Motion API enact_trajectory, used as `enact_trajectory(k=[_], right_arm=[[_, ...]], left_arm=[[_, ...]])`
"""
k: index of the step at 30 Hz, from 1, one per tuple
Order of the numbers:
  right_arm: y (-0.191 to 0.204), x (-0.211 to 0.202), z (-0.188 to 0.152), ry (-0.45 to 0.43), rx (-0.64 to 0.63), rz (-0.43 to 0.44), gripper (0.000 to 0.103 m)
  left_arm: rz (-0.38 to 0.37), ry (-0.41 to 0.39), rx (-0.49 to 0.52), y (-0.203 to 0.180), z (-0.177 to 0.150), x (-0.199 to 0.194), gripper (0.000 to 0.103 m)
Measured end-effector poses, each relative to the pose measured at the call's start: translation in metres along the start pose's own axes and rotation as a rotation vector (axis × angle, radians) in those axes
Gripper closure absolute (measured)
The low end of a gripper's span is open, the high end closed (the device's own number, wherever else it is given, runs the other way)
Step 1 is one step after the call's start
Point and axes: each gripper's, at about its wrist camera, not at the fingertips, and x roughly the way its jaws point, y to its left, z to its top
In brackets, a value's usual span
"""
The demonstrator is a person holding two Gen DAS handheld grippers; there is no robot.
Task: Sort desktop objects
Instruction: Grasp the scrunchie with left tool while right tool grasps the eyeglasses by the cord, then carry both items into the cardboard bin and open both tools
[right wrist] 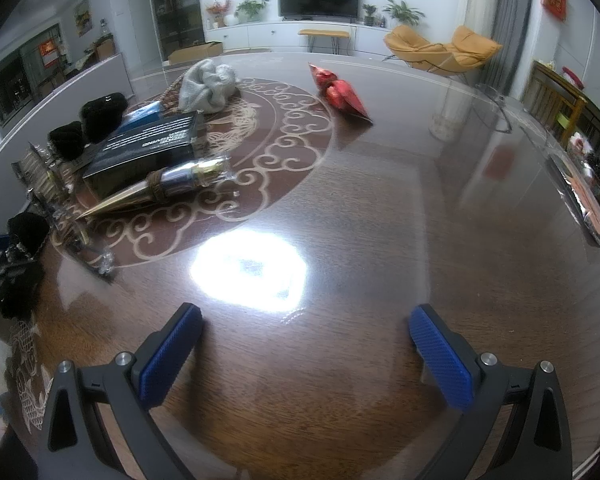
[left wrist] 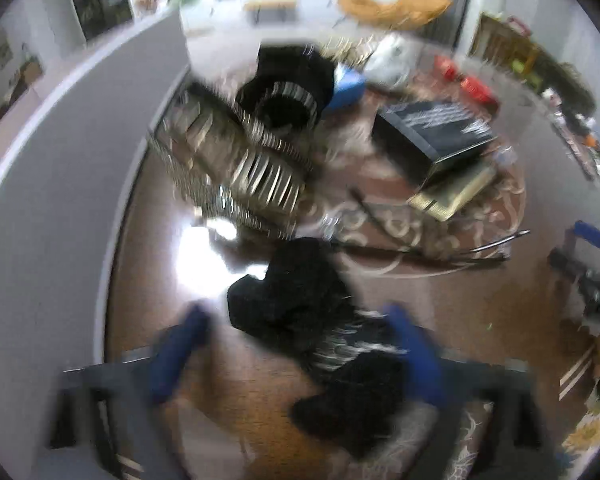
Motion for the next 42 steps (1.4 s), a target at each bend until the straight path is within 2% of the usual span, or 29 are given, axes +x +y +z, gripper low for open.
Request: enact_trajectory(k=[1,2,3,4,7,9,11,14,16,17,18,21,24,29,32,35,38,40,42], right_arm=[[0.007,-0.002,0.001,0.014,-0.044,0.065,0.000],[0.014,-0.005,0.001,0.024,-0.077,0.133,0.002],[0.028,-0.009,0.005,0.028,-0.125,0.208,0.002],[0.040,-0.012,0.009,0.025,-0.168,0.240,0.002],[0.086,-0.006,0.029,0.064,-0.306,0.292,0.004],[0.114,0.008,0.043,0.119,-0.367,0.310,0.024],[0.143,0.022,0.051,0.167,-0.448,0.308,0.031],[0.177,0.029,0.061,0.150,-0.533,0.297,0.039],[0.189,0.031,0.066,0.138,-0.531,0.309,0.051],[0.191,0.031,0.068,0.132,-0.529,0.306,0.068],[0.192,0.031,0.070,0.138,-0.514,0.309,0.073],[0.189,0.027,0.069,0.168,-0.486,0.306,0.074],[0.173,0.012,0.066,0.182,-0.384,0.335,0.074],[0.145,-0.018,0.072,0.179,-0.247,0.362,0.074],[0.149,-0.043,0.091,0.144,-0.211,0.391,0.074],[0.180,-0.072,0.118,0.088,-0.211,0.461,0.074],[0.243,-0.093,0.147,0.025,-0.239,0.564,0.074],[0.296,-0.102,0.165,-0.001,-0.262,0.641,0.074],[0.352,-0.106,0.172,-0.008,-0.301,0.686,0.074]], left_arm=[[-0.013,-0.006,0.019,-0.001,-0.001,-0.003,0.061],[-0.025,-0.013,0.034,-0.002,-0.004,-0.005,0.068],[-0.030,-0.018,0.054,-0.002,-0.008,-0.007,0.067],[-0.044,-0.024,0.071,-0.002,-0.012,-0.009,0.068],[-0.091,-0.024,0.096,0.001,-0.025,-0.017,0.068],[-0.107,-0.021,0.087,0.007,-0.033,-0.023,0.068],[-0.134,-0.019,0.050,0.013,-0.043,-0.027,0.068],[-0.156,-0.017,0.011,0.025,-0.052,-0.032,0.068],[-0.158,-0.024,0.004,0.024,-0.055,-0.032,0.068],[-0.160,-0.026,0.002,0.024,-0.055,-0.032,0.068],[-0.162,-0.029,0.000,0.024,-0.055,-0.032,0.068],[-0.178,-0.032,-0.018,0.024,-0.057,-0.033,0.068],[-0.209,-0.053,-0.038,0.025,-0.058,-0.041,0.068],[-0.274,-0.122,-0.063,0.030,-0.047,-0.074,0.068],[-0.306,-0.185,-0.097,0.052,-0.035,-0.107,0.068],[-0.283,-0.255,-0.145,0.094,-0.025,-0.140,0.068],[-0.193,-0.288,-0.205,0.153,-0.017,-0.156,0.068],[-0.096,-0.265,-0.253,0.199,-0.013,-0.151,0.068],[-0.034,-0.226,-0.297,0.237,-0.010,-0.138,0.068]])
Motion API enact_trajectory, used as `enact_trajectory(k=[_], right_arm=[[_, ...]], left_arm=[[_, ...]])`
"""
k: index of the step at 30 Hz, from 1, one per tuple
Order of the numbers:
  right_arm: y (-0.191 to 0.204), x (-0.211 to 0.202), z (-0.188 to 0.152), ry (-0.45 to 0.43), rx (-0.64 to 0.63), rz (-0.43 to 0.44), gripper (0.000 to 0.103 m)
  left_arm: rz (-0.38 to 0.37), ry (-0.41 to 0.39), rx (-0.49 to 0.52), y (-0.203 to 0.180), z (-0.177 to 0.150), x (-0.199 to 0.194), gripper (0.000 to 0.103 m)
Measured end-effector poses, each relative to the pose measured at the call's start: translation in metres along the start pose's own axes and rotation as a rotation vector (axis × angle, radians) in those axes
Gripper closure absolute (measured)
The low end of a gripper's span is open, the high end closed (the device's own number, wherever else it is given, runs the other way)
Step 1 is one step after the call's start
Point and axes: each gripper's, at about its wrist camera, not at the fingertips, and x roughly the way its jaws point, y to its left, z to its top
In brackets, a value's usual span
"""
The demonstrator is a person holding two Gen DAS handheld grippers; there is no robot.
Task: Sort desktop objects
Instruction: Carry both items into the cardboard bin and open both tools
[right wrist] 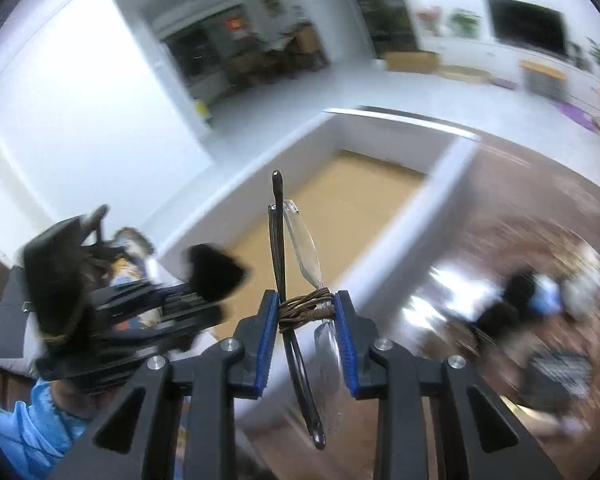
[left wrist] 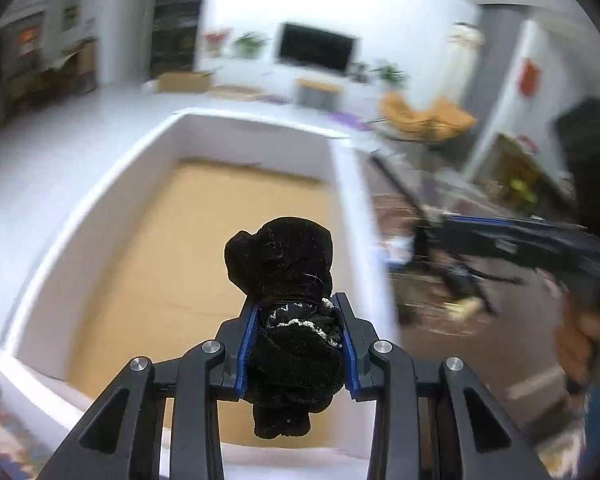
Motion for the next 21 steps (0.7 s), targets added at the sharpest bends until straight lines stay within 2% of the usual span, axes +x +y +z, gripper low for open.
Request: enact_trajectory(k=[3,7,9,11,13,14,16,19,21], right_arm=[[0.045,0.046,0.011,0.034,-0.029,0.025,0.074],[0.057,0.110,0.004,0.123,-0.015,-0.030,0.070],[0.058,0.131,-0.006,0.179,-0.002,-0.069,0.059],[0.050,0.143,-0.018,0.186,-0.013,-0.084,0.050],[0.056,0.146,-0.027,0.174,-0.063,-0.120,0.045],[0.058,0.147,-0.032,0.171,-0.089,-0.140,0.040],[0.063,0.146,-0.043,0.165,-0.142,-0.184,0.038],[0.067,0.137,-0.058,0.147,-0.209,-0.208,0.035],[0.072,0.132,-0.061,0.142,-0.207,-0.212,0.034]], left_arm=[[0.120,0.058,-0.017,0.042,0.008,0.026,0.068],[0.272,0.180,-0.017,0.073,0.007,0.061,0.065],[0.285,0.217,-0.016,0.079,0.005,0.073,0.058],[0.313,0.233,0.031,0.077,0.001,0.080,0.032],[0.361,0.223,0.095,0.067,-0.003,0.085,0.021],[0.375,0.229,0.121,0.065,-0.005,0.088,0.017],[0.404,0.268,0.178,0.060,-0.011,0.100,0.017],[0.444,0.251,0.238,0.057,-0.012,0.101,0.014],[0.437,0.247,0.252,0.056,-0.011,0.103,0.014]])
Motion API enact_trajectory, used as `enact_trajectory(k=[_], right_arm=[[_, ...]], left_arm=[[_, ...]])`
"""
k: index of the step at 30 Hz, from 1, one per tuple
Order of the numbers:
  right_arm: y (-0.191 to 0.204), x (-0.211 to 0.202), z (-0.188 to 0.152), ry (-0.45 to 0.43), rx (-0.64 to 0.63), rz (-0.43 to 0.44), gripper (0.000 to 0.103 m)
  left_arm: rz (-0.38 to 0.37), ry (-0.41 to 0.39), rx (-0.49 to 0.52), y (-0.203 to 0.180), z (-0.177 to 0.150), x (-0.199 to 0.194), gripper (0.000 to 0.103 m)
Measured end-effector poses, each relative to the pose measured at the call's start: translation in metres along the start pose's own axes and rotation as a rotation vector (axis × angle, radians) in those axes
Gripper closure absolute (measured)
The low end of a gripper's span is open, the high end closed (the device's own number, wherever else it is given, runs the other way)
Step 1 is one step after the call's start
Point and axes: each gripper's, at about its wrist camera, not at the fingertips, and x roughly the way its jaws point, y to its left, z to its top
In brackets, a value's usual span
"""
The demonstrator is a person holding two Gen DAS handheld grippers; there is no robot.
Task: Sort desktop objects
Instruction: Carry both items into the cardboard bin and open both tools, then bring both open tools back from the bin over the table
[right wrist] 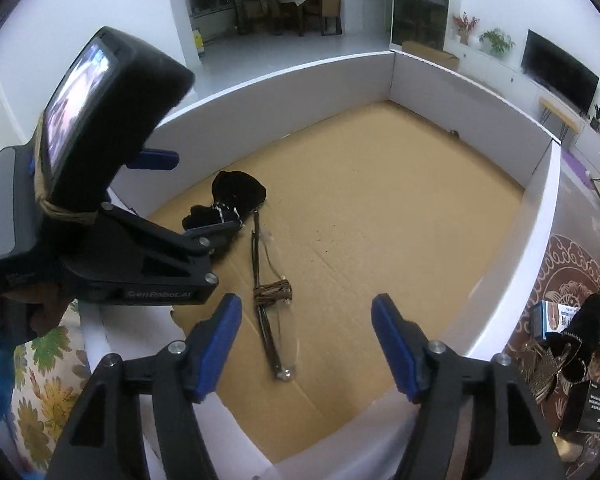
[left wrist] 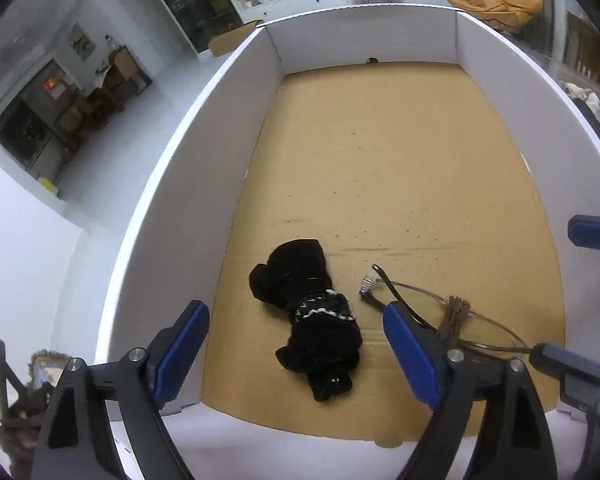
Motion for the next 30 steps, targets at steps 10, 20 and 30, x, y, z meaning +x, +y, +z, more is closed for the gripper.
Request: enact_trajectory(k=[10,20,30], right_arm=[[-0.004,-0.008,-0.013,-0.104,0.059,0.100,0.026],[-0.063,-0.104,-0.058,-0.310,0.137,-0.005,0.000],[-0.242,-0.131,-0.219,-0.105,0.456,-0.394,0.000]], left_arm=[[0.041,-0.092,-0.118,0.027,-0.013,-0.023,0.014],[-0.172,-0.325,-0.404,0.024,-0.027,-0.115,0.008],[-0.437,-0.470,-0.104,-0.121,-0.015,-0.225,0.000]])
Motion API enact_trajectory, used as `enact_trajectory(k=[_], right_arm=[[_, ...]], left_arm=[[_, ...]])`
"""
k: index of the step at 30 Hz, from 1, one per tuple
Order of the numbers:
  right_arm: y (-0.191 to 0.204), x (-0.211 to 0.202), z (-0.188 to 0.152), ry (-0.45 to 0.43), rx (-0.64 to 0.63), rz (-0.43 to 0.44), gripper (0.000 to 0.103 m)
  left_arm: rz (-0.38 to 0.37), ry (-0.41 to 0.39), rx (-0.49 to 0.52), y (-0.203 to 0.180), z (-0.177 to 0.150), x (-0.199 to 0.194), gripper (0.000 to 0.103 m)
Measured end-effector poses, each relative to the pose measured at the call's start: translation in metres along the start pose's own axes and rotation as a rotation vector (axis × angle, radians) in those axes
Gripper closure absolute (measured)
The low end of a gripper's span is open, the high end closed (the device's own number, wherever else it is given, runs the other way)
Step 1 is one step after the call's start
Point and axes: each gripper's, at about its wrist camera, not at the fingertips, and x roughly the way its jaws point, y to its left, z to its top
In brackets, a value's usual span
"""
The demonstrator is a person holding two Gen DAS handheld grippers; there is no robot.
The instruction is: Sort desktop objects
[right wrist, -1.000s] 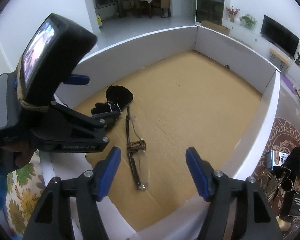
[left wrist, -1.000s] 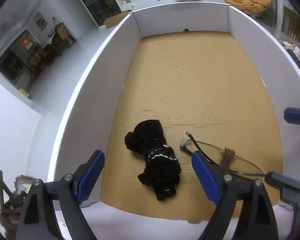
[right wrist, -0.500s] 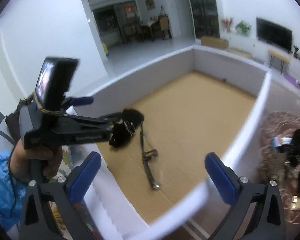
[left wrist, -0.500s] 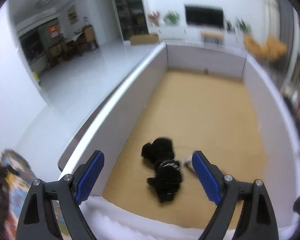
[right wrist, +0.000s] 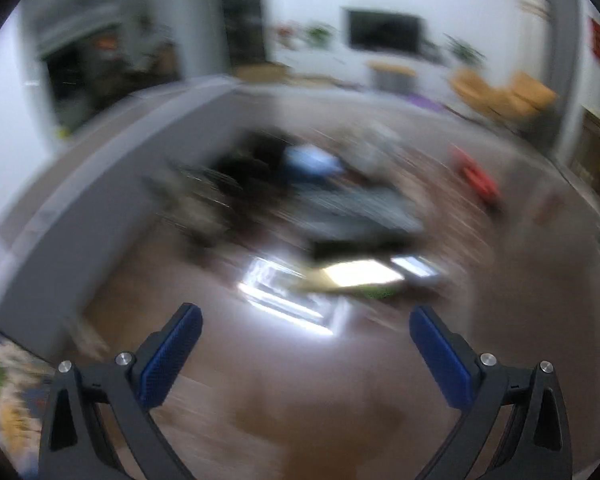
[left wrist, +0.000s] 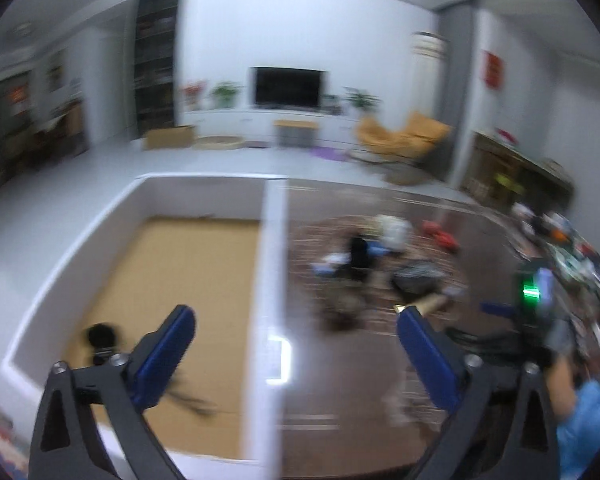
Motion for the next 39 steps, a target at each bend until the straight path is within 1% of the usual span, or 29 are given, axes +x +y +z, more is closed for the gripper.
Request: enact_trajectory(k=[2,3,6,7,9,10,13,16,17,19,20,21,22,26,30,39], right_arm=[[-0.030,0.009,-0.010,0.045,0.029,-0.069,0.000],[-0.049,0.015,-0.019,0.078,0.043,-0.103,0.000],[-0.077,0.023,-0.032,0.114,0.069,-0.134,0.000],[-0.082,0.025,-0.034,0.115,0.076,-0.134,0.000],[-0.092,0.026,-0.040,0.091,0.108,-0.111,0.000],[-0.094,0.027,-0.041,0.086,0.109,-0.119,0.000],[-0.096,0.023,-0.040,0.070,0.108,-0.118,0.000],[-0.089,0.027,-0.040,0.070,0.108,-0.121,0.000],[-0.090,0.027,-0.040,0.070,0.107,-0.121,0.000],[-0.090,0.027,-0.040,0.070,0.112,-0.122,0.000],[-0.088,0.030,-0.037,0.071,0.120,-0.129,0.000],[-0.090,0.035,-0.032,0.072,0.135,-0.141,0.000],[-0.092,0.040,-0.027,0.072,0.146,-0.150,0.000],[-0.096,0.055,-0.009,0.072,0.187,-0.183,0.000],[-0.095,0.056,-0.008,0.071,0.197,-0.192,0.000],[-0.095,0.056,-0.008,0.071,0.197,-0.192,0.000]], left_arm=[[-0.068,0.043,0.041,-0.038,-0.004,0.009,0.000],[-0.093,0.073,0.056,-0.053,-0.007,0.020,0.000],[-0.122,0.169,0.097,-0.098,-0.023,0.064,0.000],[-0.118,0.194,0.112,-0.106,-0.031,0.079,0.000],[-0.071,0.242,0.135,-0.119,-0.042,0.110,0.000],[-0.039,0.270,0.137,-0.121,-0.049,0.129,0.000],[0.008,0.314,0.111,-0.116,-0.058,0.168,0.000],[0.042,0.338,0.080,-0.112,-0.061,0.191,0.000],[0.045,0.345,0.076,-0.111,-0.063,0.198,0.000],[0.075,0.360,0.077,-0.111,-0.066,0.216,0.000],[0.073,0.363,0.069,-0.111,-0.068,0.223,0.000],[0.067,0.343,0.050,-0.108,-0.065,0.225,0.000],[0.086,0.341,0.045,-0.107,-0.063,0.230,0.000],[0.090,0.335,0.039,-0.105,-0.050,0.248,0.000],[0.077,0.332,0.046,-0.102,-0.045,0.253,0.000],[0.074,0.326,0.044,-0.099,-0.051,0.249,0.000]])
